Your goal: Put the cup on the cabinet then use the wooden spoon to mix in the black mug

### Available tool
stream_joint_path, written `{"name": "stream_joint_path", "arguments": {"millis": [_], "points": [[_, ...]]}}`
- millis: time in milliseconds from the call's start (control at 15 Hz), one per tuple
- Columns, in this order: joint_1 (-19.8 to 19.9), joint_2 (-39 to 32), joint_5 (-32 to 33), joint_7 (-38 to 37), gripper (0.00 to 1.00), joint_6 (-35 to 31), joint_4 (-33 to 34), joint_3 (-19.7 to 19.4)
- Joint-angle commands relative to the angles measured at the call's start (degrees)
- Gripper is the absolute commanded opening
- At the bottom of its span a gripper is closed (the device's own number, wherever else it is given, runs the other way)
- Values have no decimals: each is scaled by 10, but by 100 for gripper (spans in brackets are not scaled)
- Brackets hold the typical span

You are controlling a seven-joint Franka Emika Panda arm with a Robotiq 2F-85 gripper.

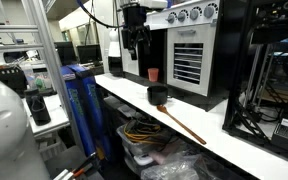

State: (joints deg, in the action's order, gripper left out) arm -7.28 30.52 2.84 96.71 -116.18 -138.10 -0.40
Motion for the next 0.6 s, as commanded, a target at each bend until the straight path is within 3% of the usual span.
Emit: {"name": "stream_joint_path", "arguments": {"millis": [0,533], "points": [[-12,37,-24,-96,100,0,14,14],[-14,36,-18,-394,100,-30,30,33]]}}
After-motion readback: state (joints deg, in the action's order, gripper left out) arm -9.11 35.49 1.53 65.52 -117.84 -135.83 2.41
